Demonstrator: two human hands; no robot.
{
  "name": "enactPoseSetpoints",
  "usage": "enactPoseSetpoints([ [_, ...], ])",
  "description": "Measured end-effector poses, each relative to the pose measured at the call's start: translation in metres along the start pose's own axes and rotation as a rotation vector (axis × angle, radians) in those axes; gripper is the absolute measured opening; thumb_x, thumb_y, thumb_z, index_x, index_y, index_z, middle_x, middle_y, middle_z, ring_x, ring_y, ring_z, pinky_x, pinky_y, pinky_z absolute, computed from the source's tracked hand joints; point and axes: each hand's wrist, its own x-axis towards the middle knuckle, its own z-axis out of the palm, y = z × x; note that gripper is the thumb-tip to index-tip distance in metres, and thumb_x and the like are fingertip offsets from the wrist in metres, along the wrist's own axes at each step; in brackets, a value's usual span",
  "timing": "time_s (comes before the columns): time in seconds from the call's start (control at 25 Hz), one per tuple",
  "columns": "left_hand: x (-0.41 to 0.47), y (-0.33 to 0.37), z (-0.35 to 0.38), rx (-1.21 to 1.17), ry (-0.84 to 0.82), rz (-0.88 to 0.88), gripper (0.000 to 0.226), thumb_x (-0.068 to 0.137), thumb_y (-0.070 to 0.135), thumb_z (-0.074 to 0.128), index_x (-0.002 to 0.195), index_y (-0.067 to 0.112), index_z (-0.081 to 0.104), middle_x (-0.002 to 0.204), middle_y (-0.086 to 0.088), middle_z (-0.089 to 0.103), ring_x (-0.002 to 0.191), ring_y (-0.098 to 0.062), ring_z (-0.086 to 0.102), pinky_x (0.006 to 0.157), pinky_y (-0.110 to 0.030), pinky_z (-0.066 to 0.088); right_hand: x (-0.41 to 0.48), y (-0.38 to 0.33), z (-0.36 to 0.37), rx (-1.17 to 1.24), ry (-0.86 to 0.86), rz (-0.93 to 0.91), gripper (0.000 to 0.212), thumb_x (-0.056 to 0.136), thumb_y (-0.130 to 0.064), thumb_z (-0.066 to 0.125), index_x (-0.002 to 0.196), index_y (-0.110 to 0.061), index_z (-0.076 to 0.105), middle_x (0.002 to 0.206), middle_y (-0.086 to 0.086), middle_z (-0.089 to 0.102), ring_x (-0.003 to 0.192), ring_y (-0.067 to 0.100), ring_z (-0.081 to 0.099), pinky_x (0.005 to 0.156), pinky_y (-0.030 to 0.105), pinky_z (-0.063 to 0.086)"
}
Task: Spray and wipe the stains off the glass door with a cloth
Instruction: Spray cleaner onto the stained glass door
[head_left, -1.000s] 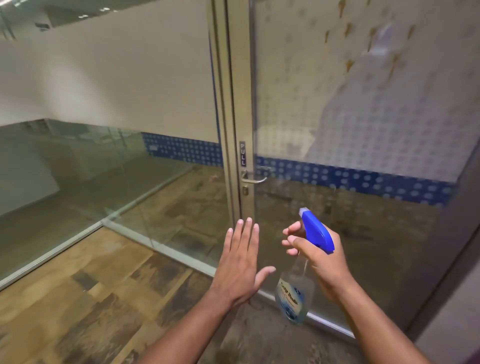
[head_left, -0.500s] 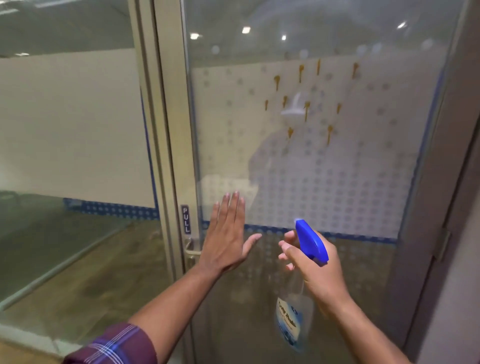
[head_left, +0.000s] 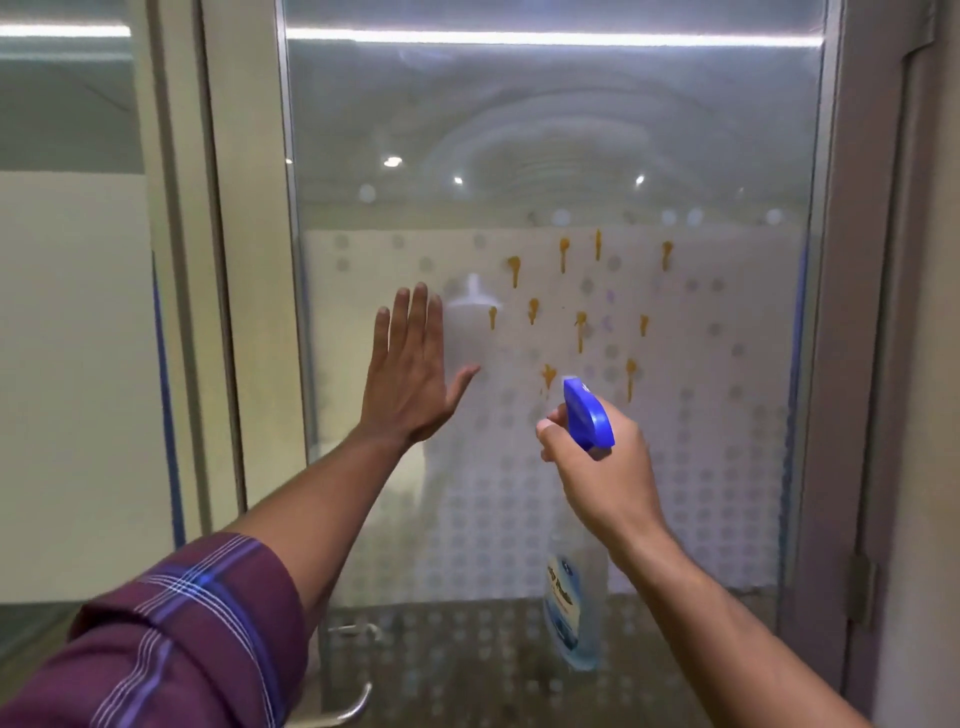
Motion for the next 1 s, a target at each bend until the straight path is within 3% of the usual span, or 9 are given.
enactPoseSetpoints([
  [0.16, 0.025, -0.015, 0.023, -0.014, 0.041, 0.013, 0.098, 0.106, 0.073, 0.02, 0.171, 0.002, 0.006, 0.182, -0.02, 0.002, 0.17, -0.039, 0.001, 0.137, -0.059, 0.008, 0.034, -0.015, 0.01, -0.076, 0.105, -0.121, 0.019, 0.091, -0.023, 0.07, 0.076, -0.016, 0.061, 0.071, 0.007, 0.061, 0.058, 0.015, 0.052, 0.069, 0.037, 0.05],
  [0.24, 0.027, -0.018, 0.034, -0.008, 0.071, 0.004, 0.099, 0.105, 0.074, 0.018, 0.172, 0.002, 0.005, 0.182, -0.019, 0.001, 0.17, -0.039, 0.0, 0.137, -0.059, 0.009, 0.045, -0.02, 0.011, -0.14, 0.137, -0.164, 0.019, 0.089, -0.024, 0.065, 0.073, -0.016, 0.056, 0.062, 0.006, 0.053, 0.059, 0.018, 0.05, 0.08, 0.038, 0.045],
  [0.32, 0.028, -0.017, 0.044, -0.004, 0.127, -0.005, 0.099, 0.105, 0.075, 0.021, 0.172, 0.003, 0.008, 0.183, -0.018, 0.003, 0.17, -0.039, 0.002, 0.137, -0.06, 0.01, 0.053, -0.024, 0.011, -0.211, 0.151, -0.188, 0.018, 0.086, -0.026, 0.059, 0.073, -0.016, 0.054, 0.06, 0.003, 0.05, 0.063, 0.019, 0.05, 0.086, 0.027, 0.034],
  [0.48, 0.029, -0.018, 0.048, 0.004, 0.184, 0.003, 0.098, 0.105, 0.072, 0.028, 0.172, 0.002, 0.01, 0.182, -0.018, 0.005, 0.17, -0.038, 0.005, 0.137, -0.06, 0.012, 0.065, -0.022, 0.005, -0.264, 0.2, -0.208, 0.018, 0.076, -0.03, 0.049, 0.072, -0.014, 0.054, 0.063, 0.006, 0.054, 0.069, 0.022, 0.054, 0.083, 0.02, 0.025],
  [0.72, 0.028, -0.018, 0.048, 0.035, 0.188, -0.001, 0.099, 0.104, 0.071, 0.032, 0.172, 0.003, 0.008, 0.183, -0.017, 0.002, 0.17, -0.037, 0.002, 0.136, -0.06, 0.013, 0.067, -0.021, -0.007, -0.273, 0.298, -0.265, 0.027, 0.071, -0.026, 0.048, 0.061, -0.019, 0.023, 0.053, -0.004, 0.023, 0.059, 0.021, 0.031, 0.073, 0.039, 0.03],
  [0.8, 0.028, -0.019, 0.048, 0.04, 0.192, -0.004, 0.099, 0.104, 0.071, 0.032, 0.172, 0.003, 0.008, 0.183, -0.017, 0.002, 0.17, -0.037, 0.002, 0.136, -0.06, 0.014, 0.07, -0.015, -0.014, -0.276, 0.296, -0.255, 0.021, 0.071, -0.025, 0.048, 0.06, -0.018, 0.031, 0.052, -0.003, 0.032, 0.061, 0.019, 0.038, 0.077, 0.035, 0.03],
  [0.92, 0.027, -0.018, 0.049, 0.043, 0.197, -0.006, 0.098, 0.103, 0.069, 0.035, 0.172, 0.003, 0.008, 0.183, -0.016, 0.003, 0.17, -0.036, 0.003, 0.136, -0.06, 0.014, 0.07, -0.006, -0.022, -0.304, 0.28, -0.276, 0.008, 0.071, -0.026, 0.05, 0.068, -0.02, 0.054, 0.066, -0.006, 0.059, 0.081, 0.01, 0.054, 0.086, 0.024, 0.027],
  [1.0, 0.028, -0.017, 0.049, 0.04, 0.196, -0.009, 0.098, 0.103, 0.069, 0.035, 0.172, 0.004, 0.008, 0.183, -0.016, 0.002, 0.17, -0.036, 0.002, 0.136, -0.06, 0.014, 0.066, -0.002, -0.028, -0.267, 0.301, -0.295, 0.006, 0.071, -0.025, 0.052, 0.069, -0.023, 0.057, 0.074, -0.011, 0.065, 0.088, 0.007, 0.057, 0.089, 0.024, 0.027],
])
